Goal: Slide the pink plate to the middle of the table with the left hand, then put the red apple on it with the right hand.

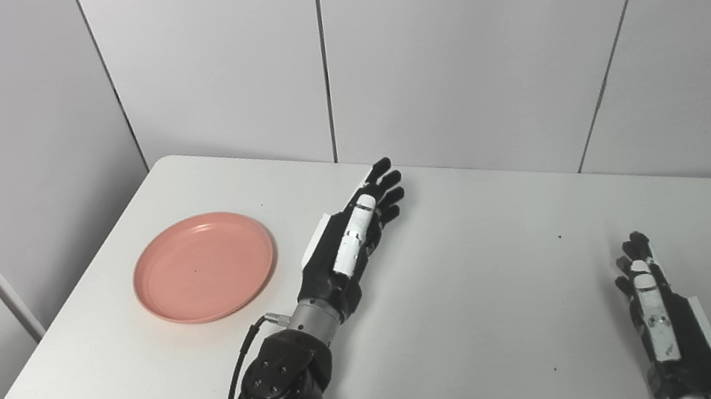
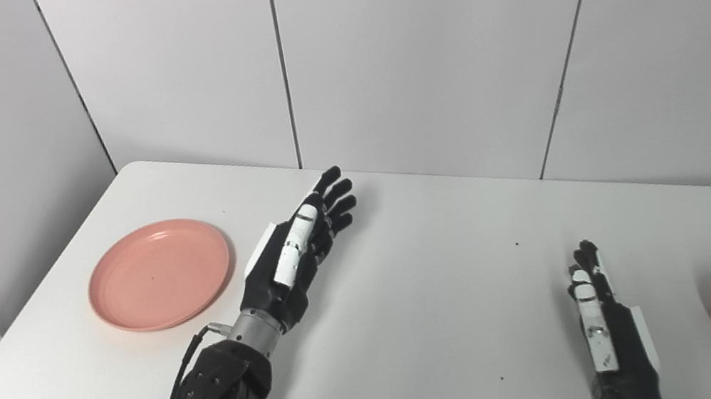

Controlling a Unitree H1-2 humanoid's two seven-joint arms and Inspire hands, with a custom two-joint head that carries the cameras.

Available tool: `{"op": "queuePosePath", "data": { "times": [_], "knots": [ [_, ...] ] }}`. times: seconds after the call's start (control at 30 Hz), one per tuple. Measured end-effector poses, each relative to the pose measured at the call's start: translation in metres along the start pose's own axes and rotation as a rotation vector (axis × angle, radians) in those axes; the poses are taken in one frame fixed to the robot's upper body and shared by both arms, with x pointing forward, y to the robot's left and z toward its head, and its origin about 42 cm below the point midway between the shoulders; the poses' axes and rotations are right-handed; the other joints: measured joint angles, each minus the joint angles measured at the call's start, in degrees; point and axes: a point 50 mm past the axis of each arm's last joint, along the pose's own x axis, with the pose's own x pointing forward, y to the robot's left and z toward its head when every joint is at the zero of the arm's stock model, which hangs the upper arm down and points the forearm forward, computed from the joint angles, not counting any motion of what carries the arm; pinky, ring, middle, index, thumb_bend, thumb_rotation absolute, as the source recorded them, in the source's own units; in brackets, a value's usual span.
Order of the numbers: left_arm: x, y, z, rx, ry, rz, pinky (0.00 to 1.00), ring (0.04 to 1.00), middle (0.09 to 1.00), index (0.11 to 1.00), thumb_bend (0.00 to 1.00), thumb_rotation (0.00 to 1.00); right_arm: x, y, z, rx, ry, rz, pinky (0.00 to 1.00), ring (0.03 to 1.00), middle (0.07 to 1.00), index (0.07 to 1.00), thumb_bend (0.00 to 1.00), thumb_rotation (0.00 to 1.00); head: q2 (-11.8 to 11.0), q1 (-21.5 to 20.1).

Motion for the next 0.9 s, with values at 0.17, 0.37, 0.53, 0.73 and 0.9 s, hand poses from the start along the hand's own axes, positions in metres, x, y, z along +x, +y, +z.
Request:
{"op": "queuePosePath", "data": {
  "times": [0.17,0.37,0.53,0.73,0.9],
  "knots": [
    [0.003,0.013,0.016,0.035,-0.044,0.035,0.93,0.931,0.942,0.921,0.39,1.00,0.000,0.000,0.000,-0.006,0.000,0.004,1.00,1.000,1.000,1.000,0.09,1.00,-0.1,0.0],
    [0.011,0.025,0.042,0.047,-0.107,0.084,0.93,0.931,0.940,0.919,0.39,1.00,0.000,0.000,0.000,-0.009,-0.001,0.004,1.00,1.000,1.000,1.000,0.10,1.00,-0.1,0.2],
    [0.015,0.040,0.060,0.078,-0.150,0.115,0.92,0.929,0.934,0.915,0.38,1.00,0.000,0.000,0.000,-0.009,-0.001,0.005,1.00,1.000,1.000,1.000,0.10,1.00,0.0,0.4],
    [0.014,0.067,0.070,0.080,-0.170,0.176,0.94,0.936,0.940,0.912,0.36,1.00,0.000,0.000,0.000,-0.007,-0.001,0.004,1.00,1.000,1.000,1.000,0.09,1.00,0.0,0.5],
    [0.014,0.094,0.069,0.105,-0.148,0.226,0.94,0.941,0.940,0.912,0.39,1.00,0.000,0.000,0.000,-0.011,-0.001,0.005,1.00,0.999,0.998,1.000,0.08,1.00,0.0,0.5]
  ]
}}
